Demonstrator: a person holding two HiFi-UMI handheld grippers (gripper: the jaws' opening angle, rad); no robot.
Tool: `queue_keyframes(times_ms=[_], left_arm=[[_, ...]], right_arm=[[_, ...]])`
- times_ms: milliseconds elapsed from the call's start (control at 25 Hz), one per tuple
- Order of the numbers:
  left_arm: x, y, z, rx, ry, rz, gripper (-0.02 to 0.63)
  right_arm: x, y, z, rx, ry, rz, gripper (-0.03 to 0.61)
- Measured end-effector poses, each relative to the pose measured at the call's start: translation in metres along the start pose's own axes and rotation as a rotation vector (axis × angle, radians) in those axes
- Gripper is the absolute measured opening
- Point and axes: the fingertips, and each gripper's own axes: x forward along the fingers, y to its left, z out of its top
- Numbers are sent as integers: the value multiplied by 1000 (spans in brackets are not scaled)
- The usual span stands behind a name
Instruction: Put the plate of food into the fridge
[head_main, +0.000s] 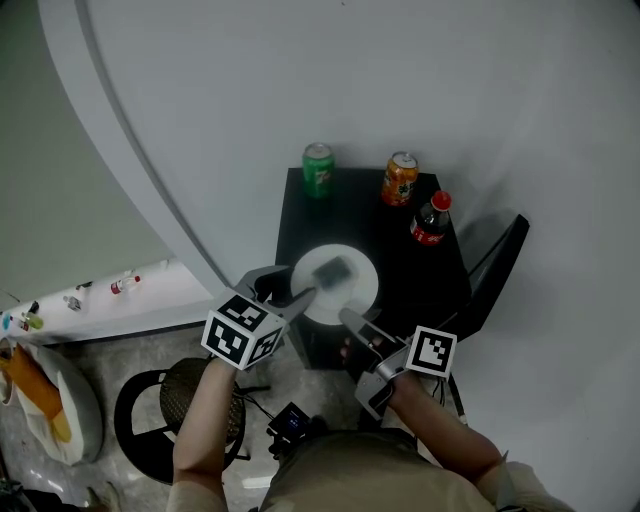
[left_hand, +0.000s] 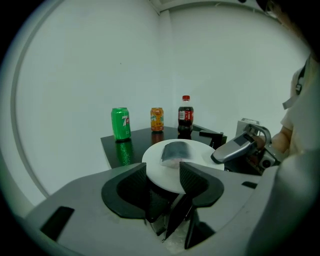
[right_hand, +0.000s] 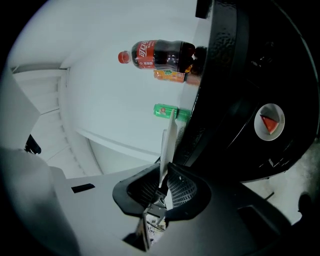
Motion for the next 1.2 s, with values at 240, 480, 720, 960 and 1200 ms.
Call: queue_keyframes(times_ms=[240,480,720,960,1200], left_arm=[[-3,-7,-2,-3,-13,-11,213],[-9,-11,-2,8,-25,-9,212],[-15,-15,-4,4,-35,-4,212],[-19,-14,-3,-17,-63,0,212],[-36,-12,2,-45,-119,34,212]], right_arm=[[-7,1,-3,80,-3,9,43],[-12,-1,-5,116,-6,-1,35],[-17,0,-12,148,-9,-7,32],[-19,-1,-14,146,-9,-6,31],[-23,2,-15,131,-12,-5,31]])
